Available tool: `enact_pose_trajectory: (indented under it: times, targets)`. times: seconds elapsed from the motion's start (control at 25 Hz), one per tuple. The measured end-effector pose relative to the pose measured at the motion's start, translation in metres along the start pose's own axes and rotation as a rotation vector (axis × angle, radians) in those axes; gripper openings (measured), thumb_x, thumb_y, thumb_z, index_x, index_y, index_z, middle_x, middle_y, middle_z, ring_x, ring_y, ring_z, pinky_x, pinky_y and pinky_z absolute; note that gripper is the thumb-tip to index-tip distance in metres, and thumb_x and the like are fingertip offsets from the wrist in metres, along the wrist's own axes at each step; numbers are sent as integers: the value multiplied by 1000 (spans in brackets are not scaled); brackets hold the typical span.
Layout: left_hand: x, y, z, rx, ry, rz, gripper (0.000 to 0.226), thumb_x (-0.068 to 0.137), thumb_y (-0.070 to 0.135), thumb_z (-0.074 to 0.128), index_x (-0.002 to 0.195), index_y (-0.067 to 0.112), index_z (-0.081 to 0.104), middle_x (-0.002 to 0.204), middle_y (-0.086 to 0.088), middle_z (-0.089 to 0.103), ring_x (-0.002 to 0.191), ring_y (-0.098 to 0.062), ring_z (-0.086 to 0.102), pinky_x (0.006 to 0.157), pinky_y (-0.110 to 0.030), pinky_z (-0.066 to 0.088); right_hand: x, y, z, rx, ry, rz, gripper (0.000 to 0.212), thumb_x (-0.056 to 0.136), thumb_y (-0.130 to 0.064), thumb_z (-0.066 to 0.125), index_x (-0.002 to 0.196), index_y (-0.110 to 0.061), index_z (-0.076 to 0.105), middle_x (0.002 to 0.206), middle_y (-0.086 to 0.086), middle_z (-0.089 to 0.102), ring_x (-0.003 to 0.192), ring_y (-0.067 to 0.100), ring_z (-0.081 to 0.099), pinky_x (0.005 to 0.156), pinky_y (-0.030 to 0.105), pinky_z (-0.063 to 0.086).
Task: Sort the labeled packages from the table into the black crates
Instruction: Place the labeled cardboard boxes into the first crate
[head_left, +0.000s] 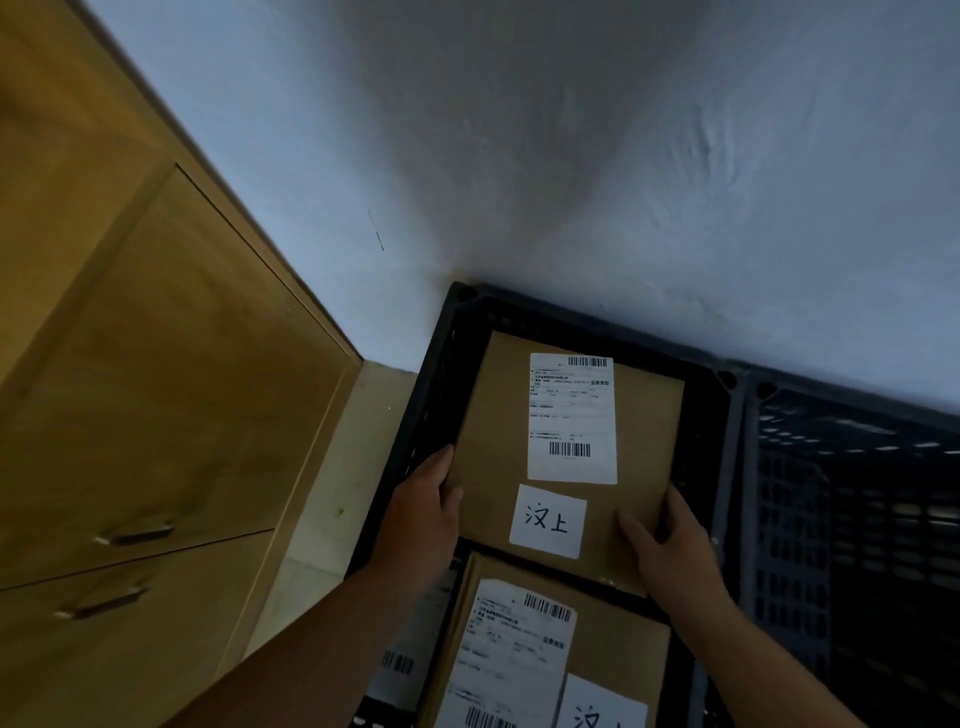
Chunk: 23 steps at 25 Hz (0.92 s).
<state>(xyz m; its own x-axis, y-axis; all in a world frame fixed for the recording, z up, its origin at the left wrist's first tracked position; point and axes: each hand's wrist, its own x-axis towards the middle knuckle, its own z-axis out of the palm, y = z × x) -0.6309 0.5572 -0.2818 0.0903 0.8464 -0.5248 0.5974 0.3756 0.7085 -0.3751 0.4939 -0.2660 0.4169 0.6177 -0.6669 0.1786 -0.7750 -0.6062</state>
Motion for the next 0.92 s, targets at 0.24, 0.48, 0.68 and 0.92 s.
enact_pose_trajectory:
  times: [0.24,0.48,0.68,0.92]
  targets:
    - [23,-7,23,77,-59,-46,66,100,6,62,159,16,34,159,-2,42,143,-18,43,120,-34,36,22,13,21,-94,46,91,83,95,-21,70,161,-12,20,159,13,40,143,33,42,118,49,37]
    - [39,-13,30,179,-49,-70,59,94,8,71,148,16,47,146,-6,51,130,-21,53,104,-28,43,34,10,37,-292,79,119,88,98,-26,65,161,-8,6,165,18,25,151,35,29,123,50,29]
    - [23,13,11,124,-13,-38,54,99,22,66,150,19,48,146,-3,53,124,-10,51,94,-22,45,-11,-14,25,-343,105,-47,82,95,-18,69,159,-8,18,163,11,28,150,26,31,123,42,31]
    - [-52,98,9,156,149,107,43,99,33,62,142,32,54,137,12,55,124,-9,54,89,-27,48,-93,-29,-58,-390,67,-347,74,100,-26,60,161,-24,19,164,-10,27,149,8,27,122,26,28]
